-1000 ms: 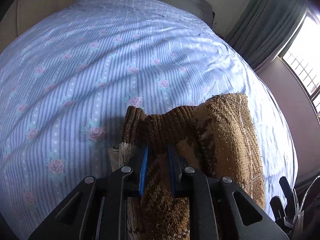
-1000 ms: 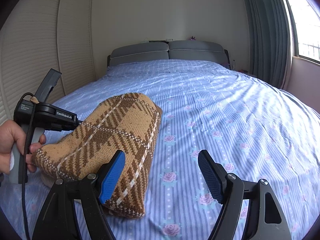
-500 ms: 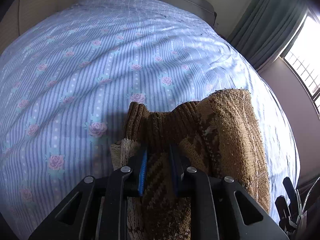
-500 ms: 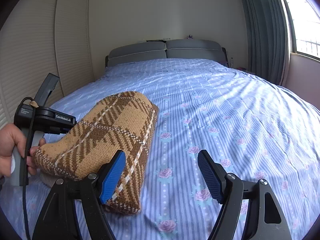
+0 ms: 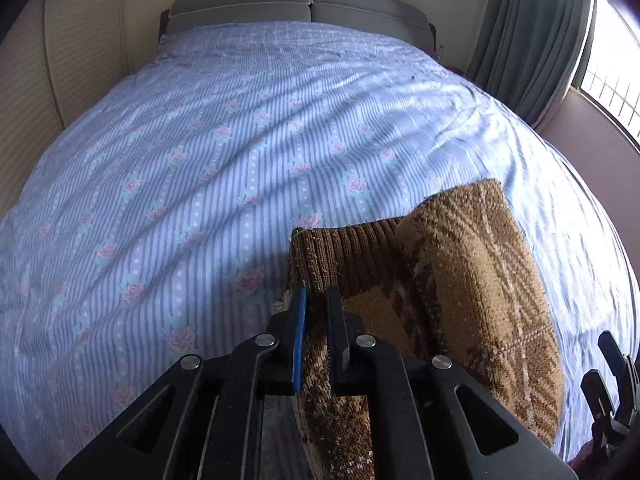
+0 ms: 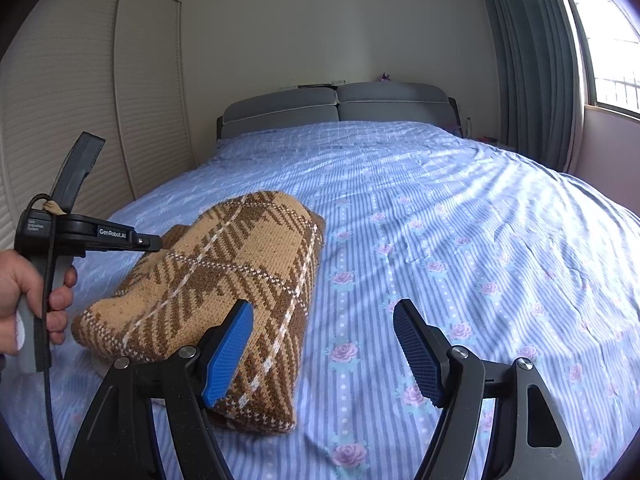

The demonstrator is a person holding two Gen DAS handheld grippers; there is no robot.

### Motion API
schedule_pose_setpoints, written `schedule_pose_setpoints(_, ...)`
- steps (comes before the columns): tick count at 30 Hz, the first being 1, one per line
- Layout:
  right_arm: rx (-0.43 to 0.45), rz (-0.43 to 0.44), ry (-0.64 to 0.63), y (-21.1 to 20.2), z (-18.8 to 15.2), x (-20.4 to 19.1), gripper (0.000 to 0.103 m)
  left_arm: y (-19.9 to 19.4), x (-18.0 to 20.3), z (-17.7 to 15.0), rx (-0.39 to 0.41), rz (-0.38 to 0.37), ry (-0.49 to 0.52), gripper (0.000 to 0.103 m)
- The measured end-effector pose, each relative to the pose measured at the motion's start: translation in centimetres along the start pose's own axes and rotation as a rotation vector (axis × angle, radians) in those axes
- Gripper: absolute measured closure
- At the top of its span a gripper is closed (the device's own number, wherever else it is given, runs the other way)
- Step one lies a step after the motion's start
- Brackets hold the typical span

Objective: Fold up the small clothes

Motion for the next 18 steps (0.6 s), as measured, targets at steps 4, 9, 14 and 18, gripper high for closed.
schedule_pose_setpoints(4, 0.001, 0.009, -0.004, -0.3, -0.3, -0.1, 0.03, -1.5, 1.1, 0.3, 0.049, -0.03, 0.002, 0.063)
schedule_pose_setpoints(9, 0.013, 0.003, 0.011, -0.7, 0.0, 1.0, 0.03, -3.0, 4.5, 1.5, 0.054, -0.179, 0.029, 0.063)
schedule_pose_setpoints(14, 0.015, -0.002, 0.046, -0.9, 0.1, 2.3, 0.03, 0.1, 6.2, 1.1, -0.079, -0.231, 0.025, 0.07)
schedule_pose_setpoints(18, 0.005, -0.008, 0.056, -0.9, -0.2, 2.9, 0.03, 1.4, 6.0, 0.1, -0.162, -0.366, -0.097, 0.07)
Point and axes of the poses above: each gripper's, at about its wrist camera, not at the fingertips, and y roughly the way its jaws point, x to its right, z to its top, the point moved 9 cm from there along y, roughly the way its jaws point, and after that the axes turned 8 degrees about -x, right-handed, at the moved point
